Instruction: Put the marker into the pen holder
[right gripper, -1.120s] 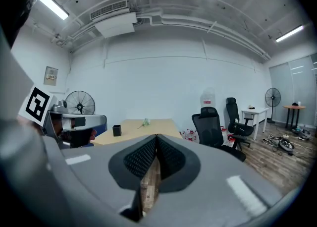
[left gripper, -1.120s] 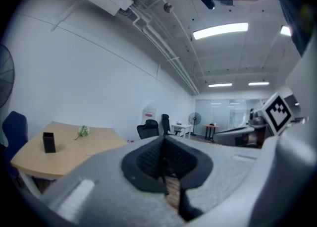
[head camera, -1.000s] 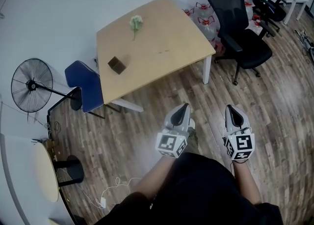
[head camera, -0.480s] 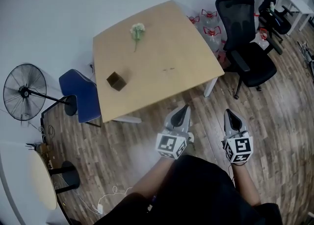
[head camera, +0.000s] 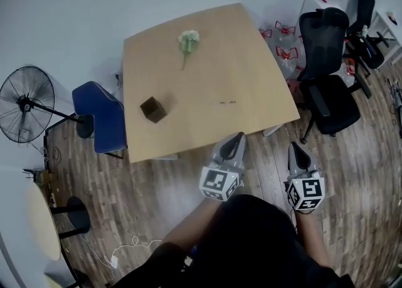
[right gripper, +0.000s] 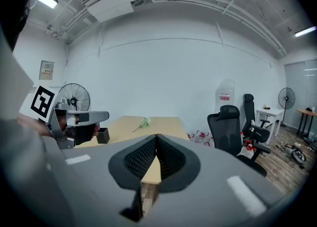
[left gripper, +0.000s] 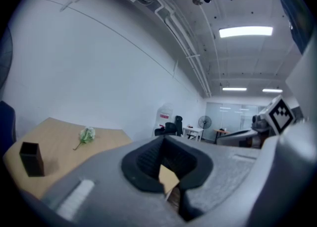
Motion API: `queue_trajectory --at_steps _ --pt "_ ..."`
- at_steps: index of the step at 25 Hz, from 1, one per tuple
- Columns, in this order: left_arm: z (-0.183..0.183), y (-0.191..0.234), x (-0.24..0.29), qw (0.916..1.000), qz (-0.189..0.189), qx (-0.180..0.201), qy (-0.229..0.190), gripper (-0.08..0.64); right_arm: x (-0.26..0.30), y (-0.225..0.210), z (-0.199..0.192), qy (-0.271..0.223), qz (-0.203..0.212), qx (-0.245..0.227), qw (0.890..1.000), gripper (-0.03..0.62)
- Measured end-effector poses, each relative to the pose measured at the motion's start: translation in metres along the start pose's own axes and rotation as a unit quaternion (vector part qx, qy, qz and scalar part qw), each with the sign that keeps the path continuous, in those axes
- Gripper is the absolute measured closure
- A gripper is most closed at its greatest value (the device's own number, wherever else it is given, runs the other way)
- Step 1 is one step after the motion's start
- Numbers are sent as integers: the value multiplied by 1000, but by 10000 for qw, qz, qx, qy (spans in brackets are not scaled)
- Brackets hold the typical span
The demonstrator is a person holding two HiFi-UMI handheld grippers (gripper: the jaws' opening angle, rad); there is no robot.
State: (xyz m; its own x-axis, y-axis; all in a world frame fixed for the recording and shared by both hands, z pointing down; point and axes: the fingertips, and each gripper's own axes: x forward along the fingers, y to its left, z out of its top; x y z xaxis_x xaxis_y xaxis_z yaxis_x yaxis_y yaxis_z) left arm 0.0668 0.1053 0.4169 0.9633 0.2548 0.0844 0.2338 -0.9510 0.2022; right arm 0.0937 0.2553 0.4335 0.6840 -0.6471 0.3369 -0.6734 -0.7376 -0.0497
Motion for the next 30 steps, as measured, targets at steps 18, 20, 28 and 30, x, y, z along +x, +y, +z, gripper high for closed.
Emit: queue_trajectory --at_steps 18,20,28,30 --pt "-19 86 41 9949 979 -138 191 558 126 -22 -9 325 858 25 9958 591" --pt "-19 97 53 9925 1191 -172 239 558 148 -30 -4 347 1038 2 9940 591" --pt "-22 129 114 9835 1747 -198 431 558 239 -64 4 559 1737 -39 9832 591" --pt "-23 136 127 9807 1894 -194 457 558 256 -67 5 625 1953 -114 9787 591"
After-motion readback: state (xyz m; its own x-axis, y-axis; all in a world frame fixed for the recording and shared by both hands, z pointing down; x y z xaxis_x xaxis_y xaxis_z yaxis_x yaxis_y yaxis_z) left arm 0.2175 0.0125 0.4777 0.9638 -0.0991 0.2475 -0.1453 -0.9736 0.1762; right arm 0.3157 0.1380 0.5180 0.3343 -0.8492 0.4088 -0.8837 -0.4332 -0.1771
